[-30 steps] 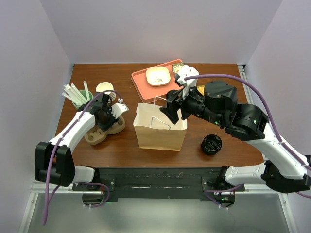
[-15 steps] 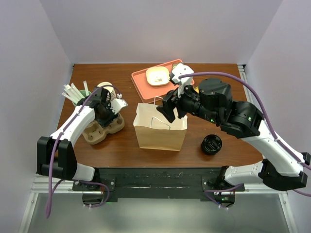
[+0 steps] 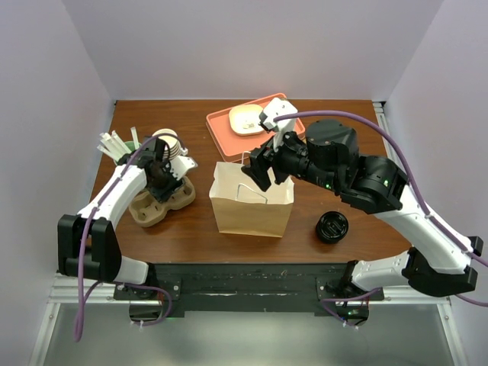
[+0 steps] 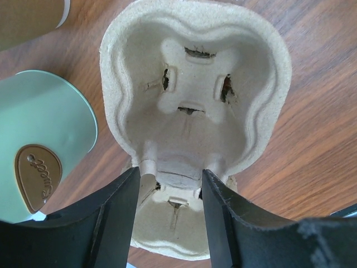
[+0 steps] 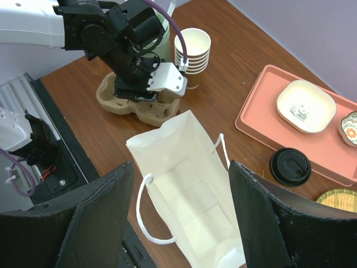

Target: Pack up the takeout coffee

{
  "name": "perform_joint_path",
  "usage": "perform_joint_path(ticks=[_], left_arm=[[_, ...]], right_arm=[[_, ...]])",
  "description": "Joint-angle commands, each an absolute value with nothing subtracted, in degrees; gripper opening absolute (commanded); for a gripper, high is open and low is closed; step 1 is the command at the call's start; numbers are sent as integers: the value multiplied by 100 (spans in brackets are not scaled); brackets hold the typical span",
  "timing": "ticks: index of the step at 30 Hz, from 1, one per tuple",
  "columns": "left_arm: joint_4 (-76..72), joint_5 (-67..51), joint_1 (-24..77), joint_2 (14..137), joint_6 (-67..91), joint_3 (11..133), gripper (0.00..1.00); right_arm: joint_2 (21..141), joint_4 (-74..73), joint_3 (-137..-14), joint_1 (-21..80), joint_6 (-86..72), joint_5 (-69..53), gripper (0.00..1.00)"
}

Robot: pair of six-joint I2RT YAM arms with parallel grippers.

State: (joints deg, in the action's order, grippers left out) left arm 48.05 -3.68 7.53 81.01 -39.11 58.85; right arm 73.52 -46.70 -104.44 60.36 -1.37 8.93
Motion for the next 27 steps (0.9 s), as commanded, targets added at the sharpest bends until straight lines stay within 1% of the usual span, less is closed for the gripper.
perform_joint_path(ticks=[1, 13, 14, 16, 18, 23, 27], left_arm=[[4781, -518, 686, 8121, -4078, 5862, 53], [4825, -589, 686, 8385, -3990, 5985, 49], [4825, -598, 686, 8393, -3990, 5994, 49], [4869, -589, 686, 8420, -3990, 6038, 44], [4948, -589, 686, 8437, -3973, 6204, 38], [5186, -685, 703, 8499, -3736, 7073, 35], [5317, -870, 721, 8508, -3420, 7356, 34]], right_arm=[[7383, -4623, -10679, 6056, -35, 773, 72], [7357, -4641, -10661, 6047, 167, 809, 73], [7365, -4641, -10652, 6047, 176, 800, 73], [7365, -4641, -10635, 6047, 202, 817, 73], [7357, -4641, -10626, 6047, 202, 809, 73], [7321, -4597, -10556, 6047, 185, 765, 73], [7286, -4640, -10573, 6047, 185, 765, 73]])
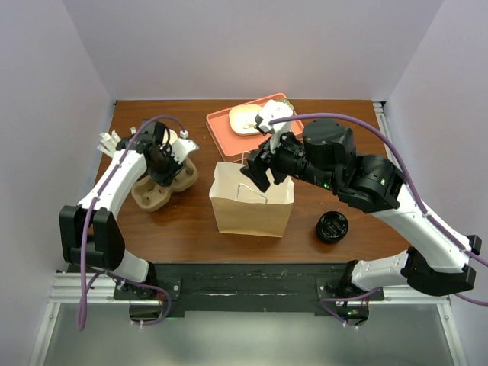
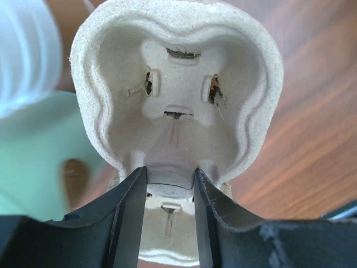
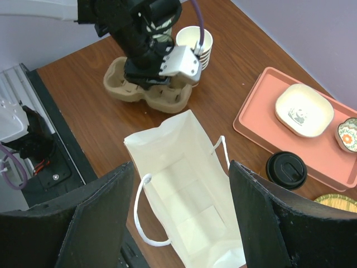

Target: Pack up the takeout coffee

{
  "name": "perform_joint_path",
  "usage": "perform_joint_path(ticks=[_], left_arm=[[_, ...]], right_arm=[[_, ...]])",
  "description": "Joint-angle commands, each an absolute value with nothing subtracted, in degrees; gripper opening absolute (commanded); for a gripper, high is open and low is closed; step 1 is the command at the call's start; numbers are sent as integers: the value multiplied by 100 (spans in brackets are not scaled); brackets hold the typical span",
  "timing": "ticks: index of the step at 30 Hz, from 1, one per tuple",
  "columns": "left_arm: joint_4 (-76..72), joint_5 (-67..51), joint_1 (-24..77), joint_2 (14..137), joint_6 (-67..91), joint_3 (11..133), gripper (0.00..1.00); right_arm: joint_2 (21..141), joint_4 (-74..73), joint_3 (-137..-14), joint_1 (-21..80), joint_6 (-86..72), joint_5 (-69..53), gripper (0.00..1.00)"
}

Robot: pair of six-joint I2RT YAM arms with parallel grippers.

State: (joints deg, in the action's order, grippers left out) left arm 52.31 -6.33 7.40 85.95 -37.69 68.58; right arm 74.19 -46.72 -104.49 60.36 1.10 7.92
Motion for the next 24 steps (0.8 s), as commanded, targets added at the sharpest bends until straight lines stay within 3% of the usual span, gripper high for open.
perform_joint_path(ticks=[1, 10, 18, 19, 20, 21, 24], left_arm=[[5352, -792, 729, 8517, -3375, 7348, 34], [5634, -1020, 826, 8508, -2997, 6522, 38], [5581, -1116, 932, 8411, -2821, 6513, 40], [5564, -1090, 932, 8359, -2804, 6408, 42], [5563, -1099, 932, 8358, -2804, 6346, 57], [5590, -1099, 932, 8350, -2847, 6294, 59], [5625, -1248, 932, 8367, -2900, 6126, 42]], right_arm=[[7286, -4658, -10565, 6047, 185, 756, 73], [7163, -4623, -10450, 6047, 44, 651, 73], [7040, -4562, -10380, 6047, -167, 571, 72], [7023, -4553, -10362, 6047, -184, 563, 72], [6979, -4553, -10354, 6056, -202, 554, 72], [6952, -4553, -10336, 6038, -220, 554, 72], [6882, -4570, -10283, 6047, -255, 571, 72]])
